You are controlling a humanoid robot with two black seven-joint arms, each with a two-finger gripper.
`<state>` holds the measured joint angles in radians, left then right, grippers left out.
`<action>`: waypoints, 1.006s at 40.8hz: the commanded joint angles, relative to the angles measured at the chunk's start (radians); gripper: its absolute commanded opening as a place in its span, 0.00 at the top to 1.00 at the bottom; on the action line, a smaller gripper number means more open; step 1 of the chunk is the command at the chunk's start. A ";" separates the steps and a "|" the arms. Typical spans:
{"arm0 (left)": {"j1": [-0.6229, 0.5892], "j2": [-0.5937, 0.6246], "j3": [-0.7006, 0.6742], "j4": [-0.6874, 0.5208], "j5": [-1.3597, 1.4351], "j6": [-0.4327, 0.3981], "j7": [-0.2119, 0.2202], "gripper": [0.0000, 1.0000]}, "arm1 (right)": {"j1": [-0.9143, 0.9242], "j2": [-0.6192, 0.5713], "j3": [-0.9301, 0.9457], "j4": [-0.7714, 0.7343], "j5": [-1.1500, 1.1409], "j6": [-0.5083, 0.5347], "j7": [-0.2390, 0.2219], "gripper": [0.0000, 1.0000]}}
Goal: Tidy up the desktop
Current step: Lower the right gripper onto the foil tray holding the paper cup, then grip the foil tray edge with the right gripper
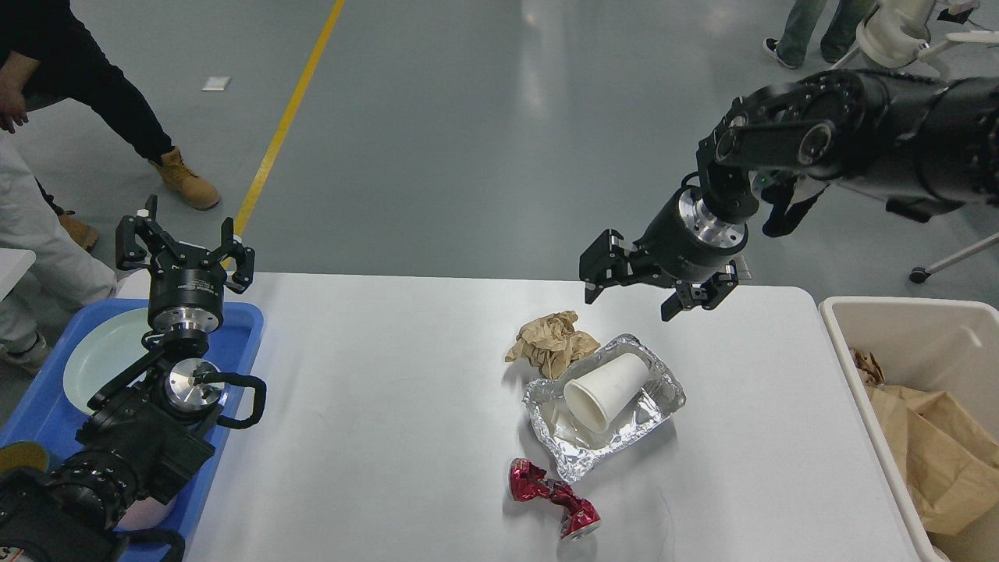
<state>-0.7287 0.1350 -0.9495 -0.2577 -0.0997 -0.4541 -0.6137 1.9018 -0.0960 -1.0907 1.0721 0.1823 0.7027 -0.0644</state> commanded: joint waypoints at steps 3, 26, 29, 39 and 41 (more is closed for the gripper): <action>0.002 0.000 0.000 0.000 0.000 0.000 0.000 0.03 | -0.101 0.042 -0.001 -0.026 -0.003 -0.072 -0.003 0.00; 0.000 0.000 0.000 0.000 0.000 0.000 0.000 0.04 | -0.372 0.067 -0.003 -0.075 -0.006 -0.213 -0.038 0.00; 0.002 0.000 0.000 0.000 0.000 0.000 0.000 0.03 | -0.409 0.067 -0.001 -0.087 -0.006 -0.236 -0.038 0.00; 0.000 0.000 0.000 0.000 0.000 0.000 0.000 0.04 | -0.498 0.065 0.006 -0.096 0.002 -0.328 -0.038 0.01; 0.000 0.000 0.000 0.000 0.000 0.000 0.000 0.03 | -0.504 0.065 0.006 -0.098 0.005 -0.341 -0.038 0.02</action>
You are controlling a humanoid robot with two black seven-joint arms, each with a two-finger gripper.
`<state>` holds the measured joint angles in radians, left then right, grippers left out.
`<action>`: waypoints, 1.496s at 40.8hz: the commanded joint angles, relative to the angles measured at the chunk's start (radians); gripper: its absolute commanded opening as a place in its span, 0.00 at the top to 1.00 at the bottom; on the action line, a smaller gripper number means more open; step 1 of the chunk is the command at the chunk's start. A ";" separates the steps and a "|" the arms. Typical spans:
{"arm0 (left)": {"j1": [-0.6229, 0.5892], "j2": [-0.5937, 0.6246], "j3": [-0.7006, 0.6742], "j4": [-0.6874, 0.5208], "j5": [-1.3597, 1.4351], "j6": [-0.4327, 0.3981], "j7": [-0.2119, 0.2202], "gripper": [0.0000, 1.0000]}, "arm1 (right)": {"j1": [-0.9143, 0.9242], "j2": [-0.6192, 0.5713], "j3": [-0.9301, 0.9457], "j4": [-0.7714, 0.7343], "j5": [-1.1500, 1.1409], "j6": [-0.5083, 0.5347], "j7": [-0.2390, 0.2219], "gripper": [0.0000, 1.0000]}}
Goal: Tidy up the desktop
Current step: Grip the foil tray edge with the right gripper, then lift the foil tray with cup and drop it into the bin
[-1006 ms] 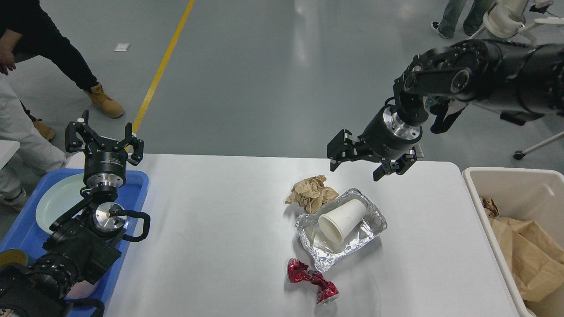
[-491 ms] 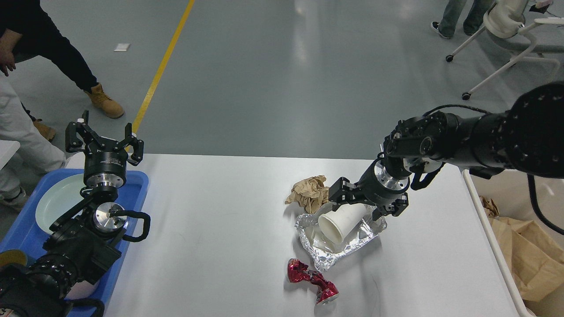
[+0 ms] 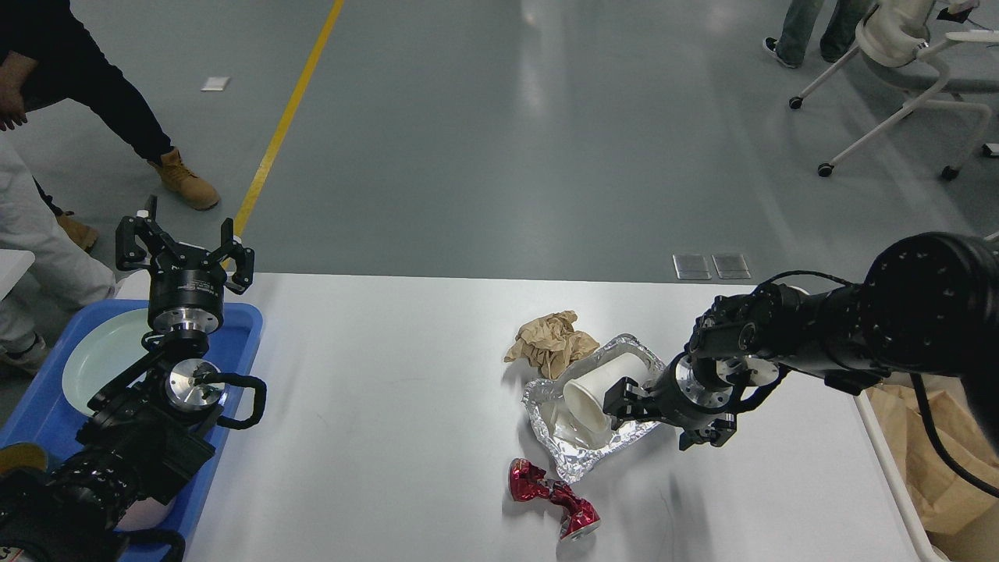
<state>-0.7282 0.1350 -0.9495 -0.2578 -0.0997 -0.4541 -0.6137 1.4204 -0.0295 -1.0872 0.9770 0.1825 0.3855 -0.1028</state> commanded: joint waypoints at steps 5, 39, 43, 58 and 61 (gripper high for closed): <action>0.000 0.000 0.000 0.000 0.000 0.000 0.000 0.04 | -0.035 -0.001 0.004 -0.001 0.006 -0.073 0.000 0.03; 0.000 0.000 0.000 0.000 0.000 0.000 0.000 0.03 | -0.078 -0.009 -0.014 -0.040 0.015 -0.129 -0.028 1.00; 0.000 0.000 0.000 0.000 0.000 0.000 0.000 0.04 | -0.078 -0.024 -0.016 -0.043 0.022 -0.134 -0.034 1.00; 0.001 0.000 0.000 0.000 0.000 0.000 0.000 0.04 | -0.002 -0.148 -0.017 -0.006 0.026 -0.151 -0.046 1.00; 0.000 0.000 0.000 0.000 0.000 0.000 0.000 0.04 | 0.035 -0.184 -0.017 0.023 0.026 -0.151 -0.046 1.00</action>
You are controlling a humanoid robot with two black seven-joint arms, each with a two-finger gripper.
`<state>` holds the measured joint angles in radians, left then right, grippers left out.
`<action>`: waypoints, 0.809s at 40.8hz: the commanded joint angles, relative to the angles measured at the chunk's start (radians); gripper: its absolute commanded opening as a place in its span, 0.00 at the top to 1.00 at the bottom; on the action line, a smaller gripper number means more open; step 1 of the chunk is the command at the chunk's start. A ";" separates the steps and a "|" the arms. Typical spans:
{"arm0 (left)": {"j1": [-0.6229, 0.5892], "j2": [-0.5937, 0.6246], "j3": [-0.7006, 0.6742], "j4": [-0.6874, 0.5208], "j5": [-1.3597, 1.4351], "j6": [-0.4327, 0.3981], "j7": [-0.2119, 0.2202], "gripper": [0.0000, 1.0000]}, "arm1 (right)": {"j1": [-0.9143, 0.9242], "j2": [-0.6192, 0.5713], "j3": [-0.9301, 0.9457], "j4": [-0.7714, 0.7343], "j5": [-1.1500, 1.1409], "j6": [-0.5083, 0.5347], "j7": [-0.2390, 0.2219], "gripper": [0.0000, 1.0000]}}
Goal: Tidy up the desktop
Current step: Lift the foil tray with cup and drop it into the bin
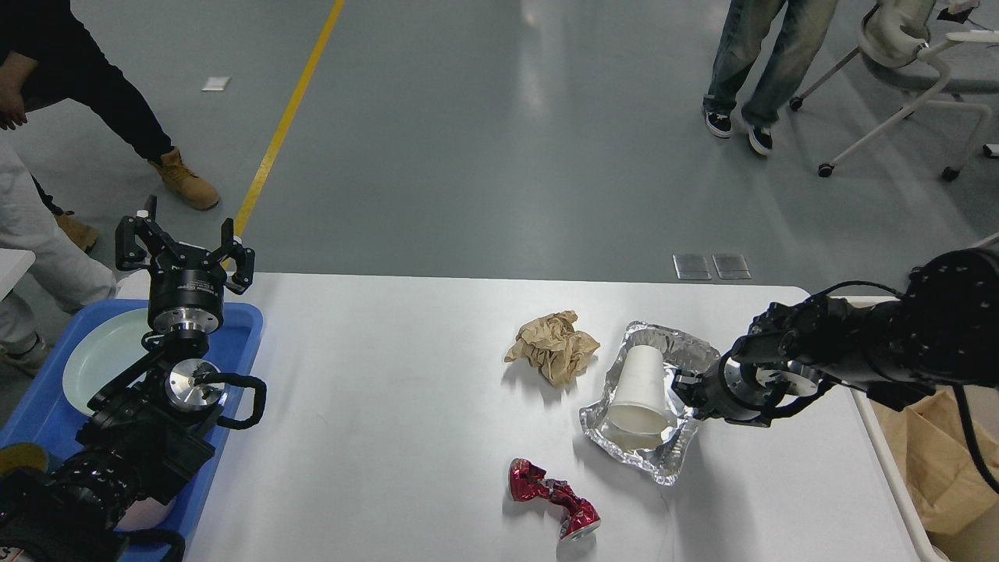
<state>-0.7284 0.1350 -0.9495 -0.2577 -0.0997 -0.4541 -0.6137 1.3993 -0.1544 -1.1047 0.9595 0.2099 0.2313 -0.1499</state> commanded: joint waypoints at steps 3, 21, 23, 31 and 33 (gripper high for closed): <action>0.000 0.000 0.000 0.000 0.000 0.000 -0.001 0.04 | 0.102 -0.094 0.002 0.067 -0.001 0.006 0.001 1.00; 0.001 0.000 0.000 0.000 0.000 0.000 0.000 0.04 | 0.535 -0.326 0.002 0.128 -0.004 0.177 0.003 1.00; 0.001 0.000 0.000 0.000 0.000 0.000 0.000 0.03 | 0.575 -0.346 -0.001 0.128 -0.004 0.187 0.003 1.00; 0.001 0.000 0.000 0.000 0.000 0.000 0.000 0.03 | 0.626 -0.401 -0.081 0.113 0.000 0.172 0.001 1.00; 0.000 0.000 0.000 0.000 0.000 0.000 0.000 0.03 | 0.606 -0.418 -0.119 0.090 0.002 0.136 0.001 1.00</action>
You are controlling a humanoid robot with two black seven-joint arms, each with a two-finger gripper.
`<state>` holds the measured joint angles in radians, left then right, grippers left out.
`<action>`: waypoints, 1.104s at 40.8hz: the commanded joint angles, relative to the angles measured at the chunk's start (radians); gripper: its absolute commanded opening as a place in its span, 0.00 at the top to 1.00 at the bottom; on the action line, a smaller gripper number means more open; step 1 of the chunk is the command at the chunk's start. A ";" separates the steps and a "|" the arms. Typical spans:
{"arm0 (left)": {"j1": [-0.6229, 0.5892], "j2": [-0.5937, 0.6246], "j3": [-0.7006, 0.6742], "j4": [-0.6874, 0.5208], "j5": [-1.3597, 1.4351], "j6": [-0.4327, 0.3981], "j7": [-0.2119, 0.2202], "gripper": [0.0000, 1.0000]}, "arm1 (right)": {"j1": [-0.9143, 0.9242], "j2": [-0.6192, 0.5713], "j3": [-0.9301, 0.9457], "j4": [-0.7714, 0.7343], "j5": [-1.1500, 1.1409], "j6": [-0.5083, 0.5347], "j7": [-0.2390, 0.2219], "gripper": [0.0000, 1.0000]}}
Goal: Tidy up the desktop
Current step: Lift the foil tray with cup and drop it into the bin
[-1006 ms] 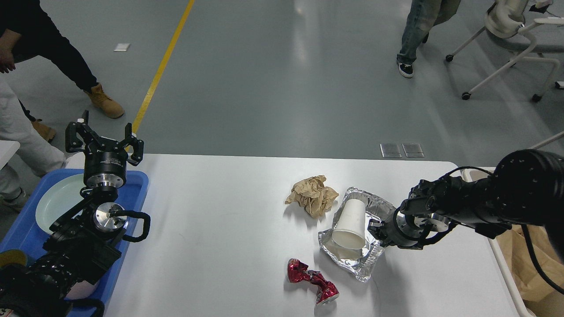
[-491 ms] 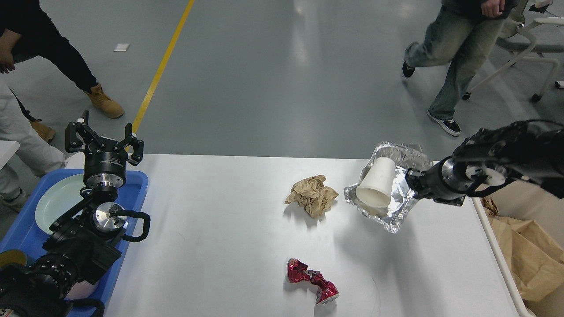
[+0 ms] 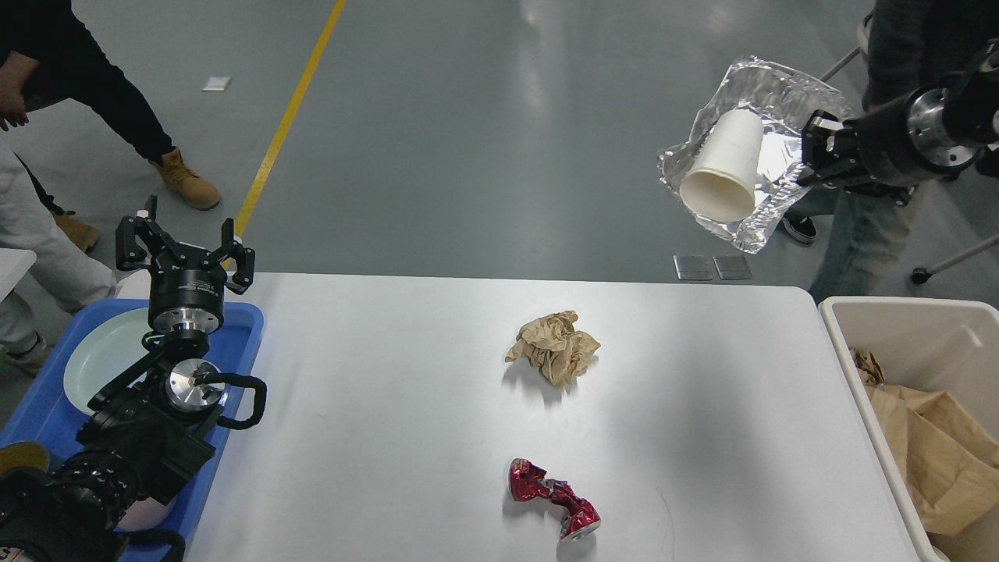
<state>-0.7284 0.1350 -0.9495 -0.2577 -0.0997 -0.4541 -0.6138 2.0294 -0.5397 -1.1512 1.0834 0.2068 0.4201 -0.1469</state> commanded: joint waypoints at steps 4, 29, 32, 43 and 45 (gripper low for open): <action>0.001 0.000 0.000 0.000 0.000 0.000 0.000 0.03 | -0.139 -0.077 -0.117 -0.053 0.006 -0.177 -0.002 1.00; 0.000 0.000 0.000 0.000 0.000 0.000 0.000 0.03 | -1.009 -0.263 0.263 -0.422 0.005 -0.445 0.001 0.00; 0.001 0.000 0.000 0.000 0.000 0.000 0.000 0.03 | -1.032 -0.258 0.274 -0.422 0.005 -0.445 0.001 0.00; 0.001 0.000 0.000 0.000 0.000 0.000 0.000 0.03 | -0.832 -0.165 0.223 -0.321 -0.010 -0.420 0.000 0.00; 0.000 0.000 0.000 0.000 0.000 0.000 0.000 0.03 | -0.775 -0.129 0.193 -0.277 -0.015 -0.417 0.000 0.00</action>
<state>-0.7282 0.1350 -0.9495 -0.2577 -0.0997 -0.4541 -0.6137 1.1250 -0.7289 -0.9035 0.7130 0.2026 -0.0062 -0.1467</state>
